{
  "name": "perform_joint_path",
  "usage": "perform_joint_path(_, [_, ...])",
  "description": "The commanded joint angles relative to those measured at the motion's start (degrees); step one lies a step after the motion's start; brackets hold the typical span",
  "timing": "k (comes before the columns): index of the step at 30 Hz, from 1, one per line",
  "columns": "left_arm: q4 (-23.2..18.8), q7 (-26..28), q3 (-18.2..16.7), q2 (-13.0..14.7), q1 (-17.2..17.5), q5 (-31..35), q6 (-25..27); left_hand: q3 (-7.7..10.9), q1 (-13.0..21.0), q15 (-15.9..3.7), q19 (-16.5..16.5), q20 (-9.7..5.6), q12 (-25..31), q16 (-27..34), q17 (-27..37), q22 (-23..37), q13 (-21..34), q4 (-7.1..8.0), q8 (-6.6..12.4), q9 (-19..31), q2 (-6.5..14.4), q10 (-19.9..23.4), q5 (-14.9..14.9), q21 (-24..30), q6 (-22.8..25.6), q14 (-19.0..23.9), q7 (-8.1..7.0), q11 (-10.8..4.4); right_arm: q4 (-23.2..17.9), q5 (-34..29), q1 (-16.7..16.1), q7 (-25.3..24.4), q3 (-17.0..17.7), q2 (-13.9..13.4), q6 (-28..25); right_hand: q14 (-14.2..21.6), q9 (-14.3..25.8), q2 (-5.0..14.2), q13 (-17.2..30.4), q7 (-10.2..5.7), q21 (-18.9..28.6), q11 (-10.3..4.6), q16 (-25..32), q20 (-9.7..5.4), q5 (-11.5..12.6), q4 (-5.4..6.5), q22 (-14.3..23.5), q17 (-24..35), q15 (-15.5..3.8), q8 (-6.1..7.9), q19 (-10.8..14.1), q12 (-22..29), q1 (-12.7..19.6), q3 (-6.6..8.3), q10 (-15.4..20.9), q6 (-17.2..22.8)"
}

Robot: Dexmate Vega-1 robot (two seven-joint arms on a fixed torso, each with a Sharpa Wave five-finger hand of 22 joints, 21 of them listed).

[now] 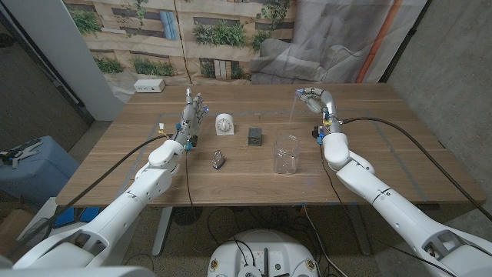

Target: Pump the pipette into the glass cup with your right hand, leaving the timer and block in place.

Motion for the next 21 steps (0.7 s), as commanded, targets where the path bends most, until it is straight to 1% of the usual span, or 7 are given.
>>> perform_joint_path(1, [0.0, 0.0, 0.0, 0.0, 0.0, 0.0, 0.0, -0.40, -0.1, -6.58, -0.4, -5.13, 0.2, 0.3, 0.3, 0.1, 0.3, 0.01, 0.33, 0.1, 2.5, -0.2, 0.4, 0.3, -0.2, -0.6, -0.33, -0.11, 2.1, -1.0, 0.2, -1.2, -0.6, -0.2, 0.2, 0.5, 0.3, 0.33, 0.3, -0.35, 0.2, 0.00, 0.1, -0.34, 0.2, -0.25, 0.2, 0.1, -8.51, -0.15, 0.1, -0.3, 0.4, 0.17, -0.4, 0.1])
perform_joint_path(16, [0.0, 0.0, 0.0, 0.0, 0.0, 0.0, 0.0, -0.40, -0.1, -6.62, -0.4, -5.14, 0.2, 0.3, 0.3, 0.1, 0.3, 0.01, 0.34, 0.1, 2.5, -0.2, 0.4, 0.3, -0.2, -0.6, -0.33, -0.11, 3.0, -1.0, 0.4, -1.6, -1.1, -0.1, -0.3, 0.4, 0.5, 0.32, 0.2, -0.49, 0.2, 0.01, 0.0, -0.36, 0.2, -0.32, 0.2, 0.1, -8.60, -0.07, 0.1, -0.5, 0.6, 0.17, -0.9, 0.1])
perform_joint_path(21, [0.0, 0.0, 0.0, 0.0, 0.0, 0.0, 0.0, -0.40, -0.1, -6.63, -0.4, -5.13, 0.2, 0.3, 0.3, 0.1, 0.3, 0.00, 0.33, 0.1, 2.5, -0.2, 0.4, 0.3, -0.2, -0.6, -0.33, -0.16, 3.6, -1.3, 0.7, -2.1, -1.4, 0.2, 0.0, 0.6, 0.5, 0.57, 0.4, -0.27, 0.3, 0.00, 0.2, -0.49, 0.2, -0.43, 0.2, 0.3, -8.83, 0.23, 0.3, -0.1, 1.1, 0.30, -0.3, 0.9])
